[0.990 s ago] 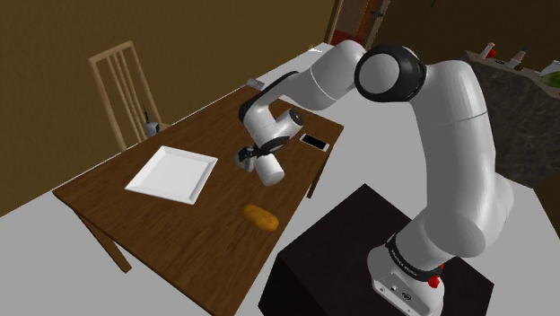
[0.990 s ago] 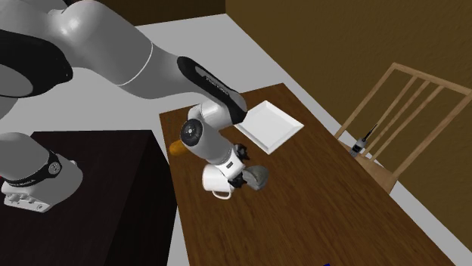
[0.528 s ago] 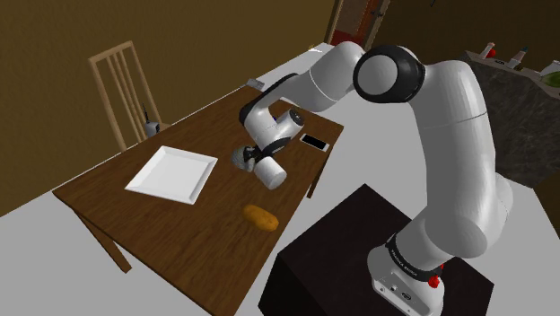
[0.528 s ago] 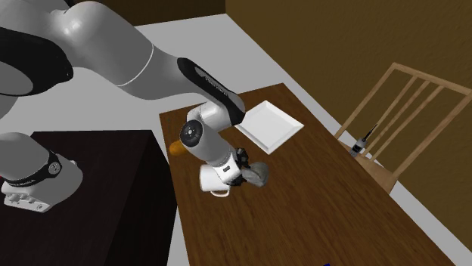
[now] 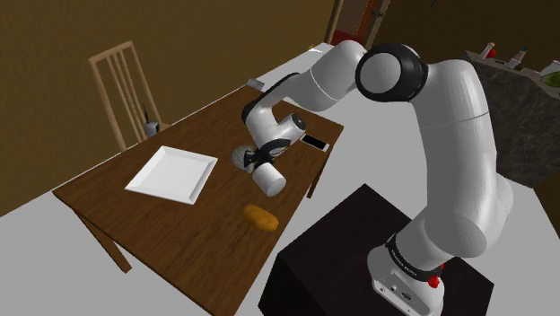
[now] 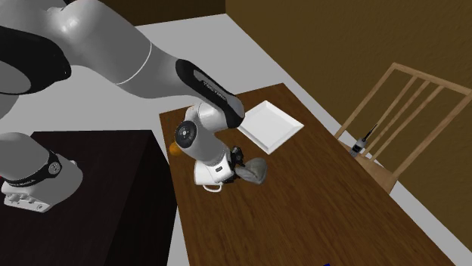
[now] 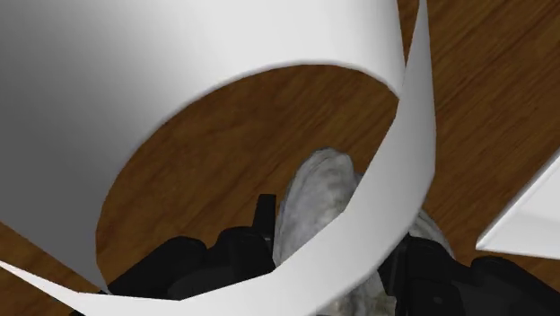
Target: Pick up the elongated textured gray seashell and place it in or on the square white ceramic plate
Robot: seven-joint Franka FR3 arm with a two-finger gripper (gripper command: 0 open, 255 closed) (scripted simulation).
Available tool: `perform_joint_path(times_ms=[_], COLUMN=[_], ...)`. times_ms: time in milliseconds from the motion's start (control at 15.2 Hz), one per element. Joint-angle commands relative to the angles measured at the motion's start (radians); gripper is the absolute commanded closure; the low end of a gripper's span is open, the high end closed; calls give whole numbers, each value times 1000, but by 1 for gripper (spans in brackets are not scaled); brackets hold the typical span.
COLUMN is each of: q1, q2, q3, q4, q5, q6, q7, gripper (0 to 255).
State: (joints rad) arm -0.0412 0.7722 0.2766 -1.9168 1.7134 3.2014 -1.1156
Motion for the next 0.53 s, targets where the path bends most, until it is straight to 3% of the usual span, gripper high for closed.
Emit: perform_joint_path(times_ms=[0, 198, 462], q1=[-9, -25, 25], q2=[-21, -66, -138], q3=[14, 33, -24], q4=[-38, -94, -160], q5=[-17, -158, -298], q6=[6, 10, -28], q7=[33, 179, 355], gripper=[255, 255, 255])
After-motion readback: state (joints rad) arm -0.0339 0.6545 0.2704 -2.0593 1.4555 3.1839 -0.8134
